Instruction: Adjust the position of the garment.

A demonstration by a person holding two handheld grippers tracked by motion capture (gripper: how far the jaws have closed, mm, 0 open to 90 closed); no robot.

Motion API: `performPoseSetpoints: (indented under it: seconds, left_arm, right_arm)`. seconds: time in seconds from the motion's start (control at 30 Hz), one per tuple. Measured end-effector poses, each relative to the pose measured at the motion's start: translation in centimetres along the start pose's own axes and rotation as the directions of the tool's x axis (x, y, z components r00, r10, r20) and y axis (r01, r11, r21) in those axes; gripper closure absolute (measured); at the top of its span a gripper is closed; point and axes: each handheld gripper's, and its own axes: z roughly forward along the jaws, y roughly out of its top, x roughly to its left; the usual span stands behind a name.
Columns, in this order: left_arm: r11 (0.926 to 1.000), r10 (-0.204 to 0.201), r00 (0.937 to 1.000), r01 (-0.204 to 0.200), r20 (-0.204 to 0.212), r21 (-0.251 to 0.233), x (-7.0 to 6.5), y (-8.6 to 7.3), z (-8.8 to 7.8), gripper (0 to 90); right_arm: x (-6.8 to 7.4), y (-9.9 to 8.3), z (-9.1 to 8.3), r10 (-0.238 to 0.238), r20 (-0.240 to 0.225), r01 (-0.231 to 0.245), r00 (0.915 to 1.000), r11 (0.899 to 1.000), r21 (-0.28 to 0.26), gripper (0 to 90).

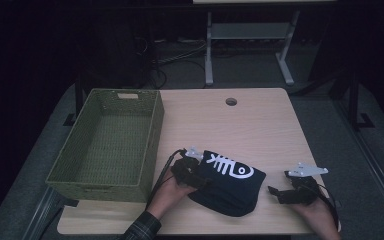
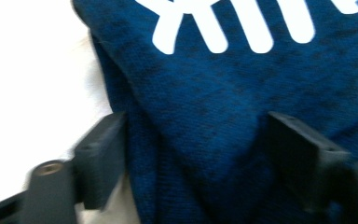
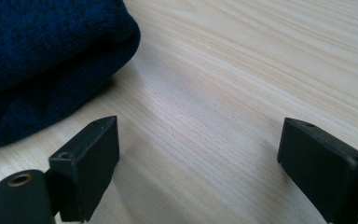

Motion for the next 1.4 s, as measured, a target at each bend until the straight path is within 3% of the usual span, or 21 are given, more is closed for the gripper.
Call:
performPoseSetpoints:
  seconds: [0.17,0.33,0.5,0.53,0.7,0.93,1.4]
  left_arm:
    - [0.9996,-0.001,0.9987,0.000,0.051,0.028,0.0,0.2,-0.2,42.9]
    - [0.9991,-0.018,0.9976,0.015,0.067,0.041,0.0,0.4,-0.1,54.5]
    - [0.9987,-0.008,0.9975,0.004,0.071,0.050,-0.2,0.7,-0.2,64.9]
    - [0.9985,-0.001,0.9973,-0.003,0.074,0.054,-0.2,0.8,-0.2,65.7]
    - [0.9980,-0.050,0.9928,0.045,0.109,0.045,0.3,0.8,-0.4,69.1]
    - [0.9984,-0.039,0.9944,0.035,0.099,0.045,0.0,1.0,-0.7,69.6]
    - [0.9996,-0.028,0.9910,0.029,0.131,-0.002,-0.4,2.0,-2.6,71.1]
  right_arm:
    - [0.0,0.0,0.0,0.000,0.000,0.000,1.0000,1.000,-0.001,12.1]
    - [0.0,0.0,0.0,-0.001,0.000,0.001,1.0000,1.000,-0.001,12.1]
    - [0.0,0.0,0.0,0.001,0.000,-0.001,1.0000,1.000,-0.002,12.1]
    - [0.0,0.0,0.0,-0.001,0.000,0.001,1.0000,1.000,-0.001,12.1]
    - [0.0,0.0,0.0,0.002,0.000,-0.002,1.0000,1.000,-0.002,12.1]
    - [0.0,0.0,0.0,0.000,0.000,0.000,1.0000,1.000,-0.002,12.1]
    - [0.0,0.0,0.0,-0.001,0.000,0.001,1.0000,1.000,-0.001,12.2]
